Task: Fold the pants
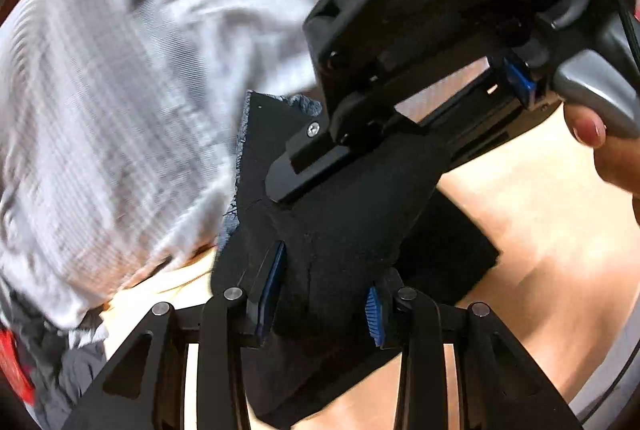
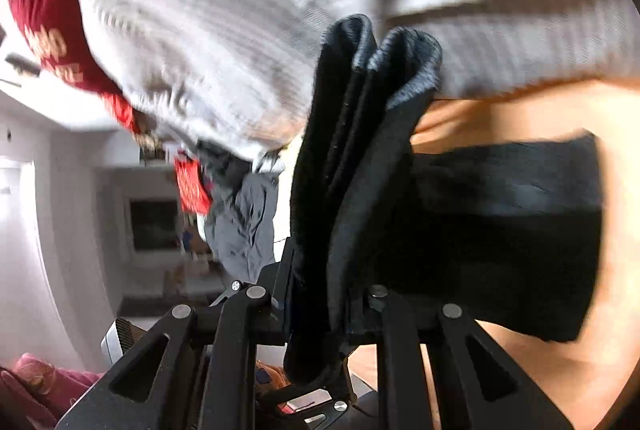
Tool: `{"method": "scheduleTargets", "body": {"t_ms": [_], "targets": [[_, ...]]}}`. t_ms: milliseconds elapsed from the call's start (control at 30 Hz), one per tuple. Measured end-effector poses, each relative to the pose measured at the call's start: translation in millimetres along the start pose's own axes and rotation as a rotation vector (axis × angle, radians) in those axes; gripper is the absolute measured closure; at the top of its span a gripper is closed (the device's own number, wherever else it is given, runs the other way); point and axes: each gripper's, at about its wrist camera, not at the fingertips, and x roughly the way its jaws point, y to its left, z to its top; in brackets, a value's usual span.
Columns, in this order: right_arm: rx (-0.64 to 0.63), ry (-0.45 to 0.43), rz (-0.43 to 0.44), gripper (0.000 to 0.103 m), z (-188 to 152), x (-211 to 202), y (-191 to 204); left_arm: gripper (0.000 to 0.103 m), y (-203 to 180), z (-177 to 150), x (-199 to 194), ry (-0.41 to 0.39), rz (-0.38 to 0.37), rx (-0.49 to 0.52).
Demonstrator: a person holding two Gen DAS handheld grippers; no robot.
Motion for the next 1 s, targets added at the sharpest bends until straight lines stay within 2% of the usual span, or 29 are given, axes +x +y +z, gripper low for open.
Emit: {"method": "scheduleTargets", "body": {"t_ms": [167,300,433,500,567,633,667,700,767,833,900,1000], "targets": [[0.114,-0.092,0.046,0.083,-22,-35,-74,0.066,-61,7,31,0.056,-0.031,0.103],[0.248,-0.098,0.072,0.082,-36,-34,-142,0.066,-94,-8,66,0.158,-0.03,0.16],[0.318,-0.125,0.13,0.082,-44,-28,-176,0.065,-111,-14,73,0.145,0.015,0.227],[0.326,-0.131,0.142,0.082,-45,-28,-182,0.058,-109,-14,73,0.151,0.03,0.232],[0.326,-0.131,0.143,0.081,-47,-29,-183,0.057,-106,-15,71,0.172,0.012,0.221],[0.33,-0.129,0.129,0.078,-47,-35,-183,0.045,-97,-17,66,0.196,-0.007,0.211],[0.322,-0.129,0.107,0.078,-50,-37,-180,0.033,-94,-17,61,0.2,-0.017,0.203],[0.315,-0.125,0.08,0.074,-51,-40,-176,0.031,-88,-18,52,0.188,-0.029,0.19],[0.305,-0.112,0.029,0.065,-56,-39,-164,0.031,-82,-18,38,0.182,-0.044,0.185],[0.278,-0.11,-0.063,0.056,-57,-50,-153,0.031,-72,-18,27,0.168,-0.039,0.169],[0.254,-0.125,-0.139,0.056,-56,-64,-143,0.031,-58,-13,22,0.163,-0.021,0.13],[0.25,-0.188,-0.17,0.056,-49,-93,-140,0.031,-31,-1,32,0.169,0.015,0.036]]}}
